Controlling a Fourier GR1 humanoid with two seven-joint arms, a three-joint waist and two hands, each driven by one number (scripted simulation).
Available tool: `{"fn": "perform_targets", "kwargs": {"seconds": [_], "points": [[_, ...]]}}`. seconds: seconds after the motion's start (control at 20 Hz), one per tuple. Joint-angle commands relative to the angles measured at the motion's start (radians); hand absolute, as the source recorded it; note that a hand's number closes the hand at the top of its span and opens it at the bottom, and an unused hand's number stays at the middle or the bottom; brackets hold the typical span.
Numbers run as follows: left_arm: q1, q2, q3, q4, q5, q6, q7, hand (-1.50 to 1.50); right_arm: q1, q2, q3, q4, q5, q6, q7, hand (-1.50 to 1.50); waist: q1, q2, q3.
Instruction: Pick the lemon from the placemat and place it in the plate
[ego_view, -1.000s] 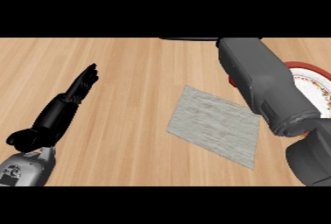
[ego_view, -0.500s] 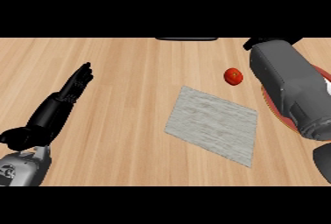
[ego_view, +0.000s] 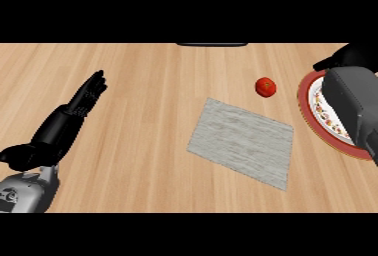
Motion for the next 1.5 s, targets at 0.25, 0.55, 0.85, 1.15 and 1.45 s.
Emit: {"fn": "perform_targets", "kwargs": {"seconds": [0.25, 0.55, 0.85, 1.15, 1.45], "points": [[0.033, -0.023, -0.019, -0.033, -0.01, -0.006, 0.0, 0.0, 0.173, -0.066, -0.199, 0.0, -0.186, -0.095, 0.035, -1.5, 0.013, 0.005, 0.002], [0.055, -0.03, -0.003, -0.037, -0.03, -0.015, -0.014, 0.0, 0.279, -0.108, -0.245, -0.024, -0.212, -0.237, -0.14, -1.5, 0.014, 0.004, 0.002], [0.065, -0.038, -0.007, -0.061, -0.043, -0.019, -0.004, 0.0, 0.268, -0.082, -0.24, -0.067, -0.189, -0.406, -0.174, -1.5, 0.013, -0.003, 0.001], [0.023, -0.03, 0.036, 0.005, -0.027, -0.034, -0.005, 0.0, 0.235, -0.113, -0.292, -0.206, -0.22, -0.523, -0.304, -1.5, -0.007, -0.007, 0.001], [0.056, -0.021, 0.062, -0.011, -0.008, -0.043, -0.011, 0.0, 0.309, -0.077, -0.422, -0.458, -0.331, -0.688, -0.42, -1.5, -0.033, -0.02, 0.001]]}}
